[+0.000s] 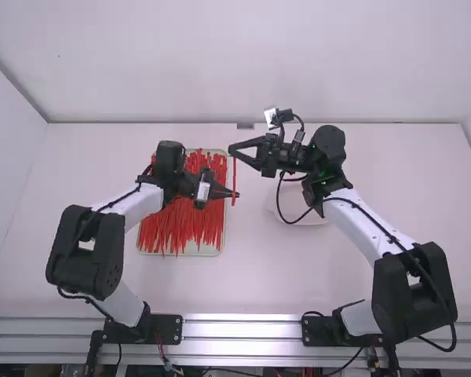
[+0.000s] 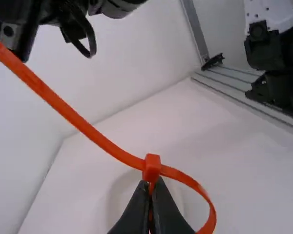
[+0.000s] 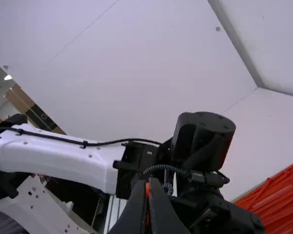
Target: Fasten the cable tie
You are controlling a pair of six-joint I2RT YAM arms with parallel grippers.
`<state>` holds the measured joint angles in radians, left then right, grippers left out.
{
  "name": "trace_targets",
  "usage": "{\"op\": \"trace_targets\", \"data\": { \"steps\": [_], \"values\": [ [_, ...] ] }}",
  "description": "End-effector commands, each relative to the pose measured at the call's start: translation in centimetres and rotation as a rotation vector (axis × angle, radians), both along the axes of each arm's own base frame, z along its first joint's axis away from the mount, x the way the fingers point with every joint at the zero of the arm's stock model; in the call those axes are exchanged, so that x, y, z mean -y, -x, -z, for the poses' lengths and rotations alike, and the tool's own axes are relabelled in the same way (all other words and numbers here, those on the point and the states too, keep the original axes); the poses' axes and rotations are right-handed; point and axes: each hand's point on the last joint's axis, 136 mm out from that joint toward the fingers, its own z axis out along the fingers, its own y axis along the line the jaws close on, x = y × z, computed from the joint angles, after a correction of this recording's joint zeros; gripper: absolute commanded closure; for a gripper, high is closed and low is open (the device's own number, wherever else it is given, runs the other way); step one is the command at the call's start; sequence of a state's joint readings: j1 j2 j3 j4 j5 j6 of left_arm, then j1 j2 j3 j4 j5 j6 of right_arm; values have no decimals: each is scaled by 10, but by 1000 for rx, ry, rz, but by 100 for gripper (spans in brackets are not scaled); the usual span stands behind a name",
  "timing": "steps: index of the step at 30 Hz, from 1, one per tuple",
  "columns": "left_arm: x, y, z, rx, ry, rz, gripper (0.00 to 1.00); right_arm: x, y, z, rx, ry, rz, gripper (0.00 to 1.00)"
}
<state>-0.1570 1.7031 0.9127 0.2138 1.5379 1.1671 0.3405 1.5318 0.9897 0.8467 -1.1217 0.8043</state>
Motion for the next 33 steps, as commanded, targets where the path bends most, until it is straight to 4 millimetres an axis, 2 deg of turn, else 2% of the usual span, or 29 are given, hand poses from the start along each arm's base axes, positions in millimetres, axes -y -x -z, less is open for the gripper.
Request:
{"op": "trace_targets", "data": {
  "steps": [1, 7, 19, 33],
  "values": [
    [1, 5, 27, -128, -57, -48, 98, 2, -3, -26, 67, -39, 44, 100],
    [-1, 10, 39, -144, -58, -78, 98, 2, -3, -26, 67, -39, 44, 100],
    [-1, 10, 44, -183, -69, -103, 98, 2, -4, -26, 67, -39, 46, 100],
    [-1, 14, 41, -195, -55, -76, 98, 3, -4, -26, 74, -39, 48, 100]
  ]
}}
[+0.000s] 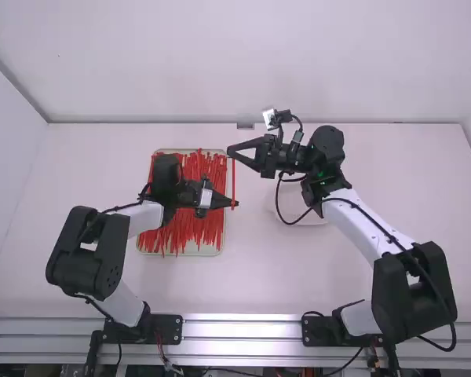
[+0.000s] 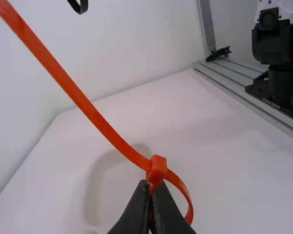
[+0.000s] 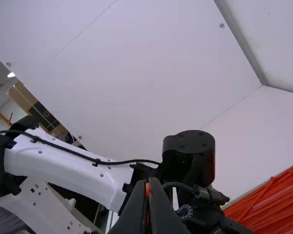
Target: Fasten the cable tie
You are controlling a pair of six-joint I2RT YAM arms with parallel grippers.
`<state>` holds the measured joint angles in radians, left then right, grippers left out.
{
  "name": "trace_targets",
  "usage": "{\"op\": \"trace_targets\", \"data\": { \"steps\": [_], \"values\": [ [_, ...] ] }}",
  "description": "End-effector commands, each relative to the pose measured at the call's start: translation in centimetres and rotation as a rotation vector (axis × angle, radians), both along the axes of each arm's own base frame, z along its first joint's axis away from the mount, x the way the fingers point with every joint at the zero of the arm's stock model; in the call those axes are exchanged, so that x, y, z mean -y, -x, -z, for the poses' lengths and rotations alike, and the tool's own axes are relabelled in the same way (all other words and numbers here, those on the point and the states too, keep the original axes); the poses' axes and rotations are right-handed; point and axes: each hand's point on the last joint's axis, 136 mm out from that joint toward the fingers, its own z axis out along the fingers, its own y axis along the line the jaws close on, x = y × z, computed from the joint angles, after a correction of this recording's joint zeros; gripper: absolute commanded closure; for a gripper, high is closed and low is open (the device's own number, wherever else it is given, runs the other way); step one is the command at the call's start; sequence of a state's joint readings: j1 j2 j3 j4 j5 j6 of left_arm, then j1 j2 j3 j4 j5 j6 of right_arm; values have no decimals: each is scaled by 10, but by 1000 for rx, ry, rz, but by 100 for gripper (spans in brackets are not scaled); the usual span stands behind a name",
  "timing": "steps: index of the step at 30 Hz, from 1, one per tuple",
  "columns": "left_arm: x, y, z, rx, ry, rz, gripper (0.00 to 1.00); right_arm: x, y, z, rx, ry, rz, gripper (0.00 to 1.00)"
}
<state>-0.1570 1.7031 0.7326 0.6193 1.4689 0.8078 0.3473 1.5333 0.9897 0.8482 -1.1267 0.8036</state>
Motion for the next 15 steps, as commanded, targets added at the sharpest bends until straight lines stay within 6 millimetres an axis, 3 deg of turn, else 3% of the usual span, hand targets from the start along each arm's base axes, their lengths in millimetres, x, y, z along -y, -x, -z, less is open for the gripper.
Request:
{"op": "trace_targets", "data": {
  "steps": [1, 6, 10, 12, 15],
  "values": [
    [1, 7, 14, -67, -16, -6, 98, 5, -7, -26, 73, -40, 61, 100],
    [1, 5, 10, -96, -13, -11, 98, 6, -7, -26, 74, -40, 61, 100],
    [2, 1, 3, -111, -7, -22, 98, 19, -18, -23, 74, -28, 101, 74],
    [2, -1, -3, -108, 1, -23, 98, 32, -31, -12, 56, 2, 147, 55],
    [3, -3, -10, -104, 10, -25, 98, 49, -44, 1, 11, 38, 195, 49]
  ]
}}
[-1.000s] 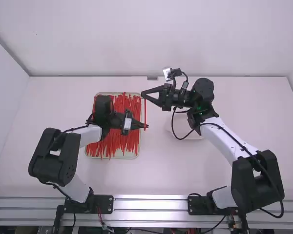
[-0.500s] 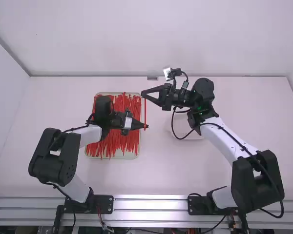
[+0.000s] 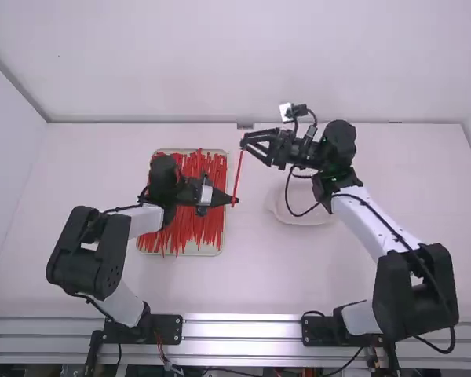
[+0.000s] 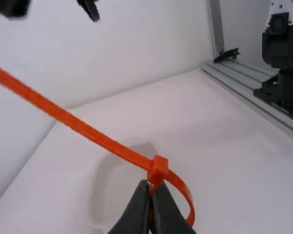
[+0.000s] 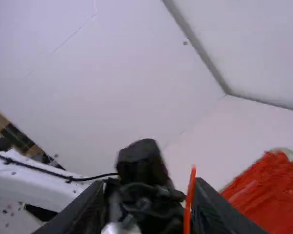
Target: Fasten the cable tie
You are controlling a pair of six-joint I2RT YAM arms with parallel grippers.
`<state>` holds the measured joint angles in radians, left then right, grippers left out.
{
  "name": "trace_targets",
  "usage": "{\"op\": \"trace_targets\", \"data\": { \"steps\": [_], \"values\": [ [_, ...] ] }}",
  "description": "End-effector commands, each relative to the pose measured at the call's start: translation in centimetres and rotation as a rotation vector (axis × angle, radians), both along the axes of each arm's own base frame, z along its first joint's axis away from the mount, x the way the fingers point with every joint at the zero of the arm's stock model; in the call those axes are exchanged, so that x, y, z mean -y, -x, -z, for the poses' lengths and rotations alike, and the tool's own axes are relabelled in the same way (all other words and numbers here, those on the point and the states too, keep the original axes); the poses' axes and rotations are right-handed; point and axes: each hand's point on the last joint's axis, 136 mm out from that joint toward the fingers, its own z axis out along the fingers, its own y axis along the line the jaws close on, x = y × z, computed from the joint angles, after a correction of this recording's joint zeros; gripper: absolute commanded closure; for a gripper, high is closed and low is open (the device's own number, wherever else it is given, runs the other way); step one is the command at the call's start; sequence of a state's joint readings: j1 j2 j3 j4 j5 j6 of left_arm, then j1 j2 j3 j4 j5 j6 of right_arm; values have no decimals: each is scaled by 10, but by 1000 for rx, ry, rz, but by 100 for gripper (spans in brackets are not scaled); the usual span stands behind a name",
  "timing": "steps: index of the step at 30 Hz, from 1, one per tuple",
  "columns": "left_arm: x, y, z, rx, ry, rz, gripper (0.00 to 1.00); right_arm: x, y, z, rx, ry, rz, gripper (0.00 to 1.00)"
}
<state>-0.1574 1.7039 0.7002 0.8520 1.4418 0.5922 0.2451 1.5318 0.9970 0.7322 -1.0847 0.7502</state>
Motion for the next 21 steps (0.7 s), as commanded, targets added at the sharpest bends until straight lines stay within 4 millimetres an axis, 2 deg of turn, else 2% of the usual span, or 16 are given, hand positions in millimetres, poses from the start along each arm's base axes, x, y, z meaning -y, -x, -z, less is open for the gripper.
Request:
{"op": "trace_targets", "data": {
  "steps": [1, 3, 5, 8, 12, 15, 21],
  "values": [
    [2, 2, -2, -84, 2, 8, 98, 17, -10, -9, 56, 18, 56, 48],
    [2, 0, -9, -68, 13, 5, 98, 33, -20, 6, 21, 56, 98, 42],
    [3, -5, -14, -70, 18, -23, 98, 42, -24, 17, -12, 81, 115, 42],
    [2, -14, -24, -65, 36, -74, 98, 46, -21, 27, -25, 105, 98, 36],
    [1, -14, -42, -28, 70, -74, 98, 38, -9, 33, 21, 130, 30, 32],
    [-1, -21, -58, -34, 107, -119, 98, 25, 0, 38, 54, 151, -10, 29],
    [2, -25, -72, -41, 98, -77, 98, -1, 18, 38, 69, 149, -84, 28]
  ]
}}
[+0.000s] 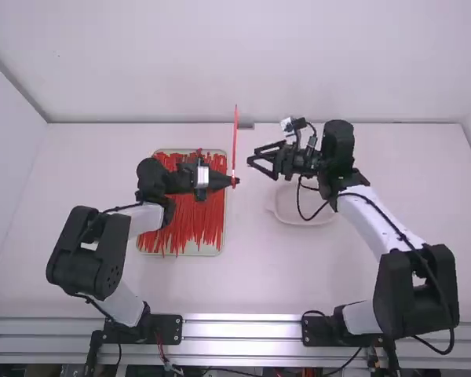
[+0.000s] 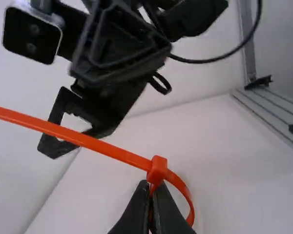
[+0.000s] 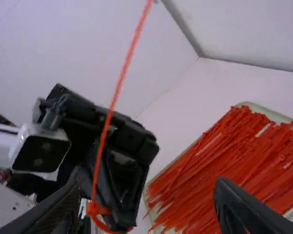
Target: Fasten the cable tie
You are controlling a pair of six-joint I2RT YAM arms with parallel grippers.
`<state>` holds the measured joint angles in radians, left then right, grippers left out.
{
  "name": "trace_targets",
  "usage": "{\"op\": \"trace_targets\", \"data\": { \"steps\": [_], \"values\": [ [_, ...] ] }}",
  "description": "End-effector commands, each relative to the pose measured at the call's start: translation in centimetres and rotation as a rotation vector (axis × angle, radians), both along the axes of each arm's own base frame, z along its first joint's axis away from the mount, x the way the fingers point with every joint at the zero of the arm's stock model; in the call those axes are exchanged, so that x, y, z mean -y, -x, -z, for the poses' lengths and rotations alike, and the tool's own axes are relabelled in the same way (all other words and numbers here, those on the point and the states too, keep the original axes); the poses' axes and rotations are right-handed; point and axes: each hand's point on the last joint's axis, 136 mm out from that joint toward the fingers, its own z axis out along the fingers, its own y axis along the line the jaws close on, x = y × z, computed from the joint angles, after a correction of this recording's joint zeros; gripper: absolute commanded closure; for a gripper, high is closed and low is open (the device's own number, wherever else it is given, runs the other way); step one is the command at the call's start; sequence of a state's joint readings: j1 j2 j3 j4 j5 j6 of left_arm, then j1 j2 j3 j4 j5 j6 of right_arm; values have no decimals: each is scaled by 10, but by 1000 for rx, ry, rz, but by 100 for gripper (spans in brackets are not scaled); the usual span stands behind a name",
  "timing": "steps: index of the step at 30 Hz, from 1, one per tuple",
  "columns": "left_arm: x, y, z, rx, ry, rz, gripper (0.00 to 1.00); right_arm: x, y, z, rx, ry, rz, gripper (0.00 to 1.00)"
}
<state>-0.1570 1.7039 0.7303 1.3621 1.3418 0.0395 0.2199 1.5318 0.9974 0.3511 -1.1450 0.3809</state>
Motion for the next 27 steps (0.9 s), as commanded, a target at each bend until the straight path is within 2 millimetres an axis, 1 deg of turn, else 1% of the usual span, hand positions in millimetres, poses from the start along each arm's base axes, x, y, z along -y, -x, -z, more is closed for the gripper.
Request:
{"op": "trace_targets", "data": {
  "steps": [1, 5, 9, 17, 20, 22, 23, 24, 25, 27],
  "values": [
    [2, -6, -11, -28, 2, 20, 98, -12, 11, -17, 76, -10, -51, 28],
    [6, -8, -13, -19, -1, 24, 98, -24, 21, -17, 75, -12, -90, 28],
    [8, -7, -17, -14, 8, 25, 98, -28, 24, -18, 78, -16, -100, 29],
    [10, -4, -17, -15, 2, 43, 98, -41, 32, -25, 113, -31, -133, 41],
    [14, 1, -16, -1, -3, 67, 98, -40, 31, -26, 119, -32, -130, 49],
    [13, 0, -16, -1, -2, 64, 98, -40, 31, -26, 118, -32, -131, 59],
    [13, 0, -16, -2, -3, 64, 98, -40, 31, -25, 118, -32, -131, 62],
    [13, 0, -16, 0, -2, 64, 98, -41, 32, -25, 117, -32, -133, 75],
    [14, 1, -16, -1, -3, 66, 98, -41, 32, -26, 119, -32, -134, 99],
    [16, 2, -16, -4, -2, 73, 98, -39, 31, -25, 117, -31, -128, 100]
  ]
}}
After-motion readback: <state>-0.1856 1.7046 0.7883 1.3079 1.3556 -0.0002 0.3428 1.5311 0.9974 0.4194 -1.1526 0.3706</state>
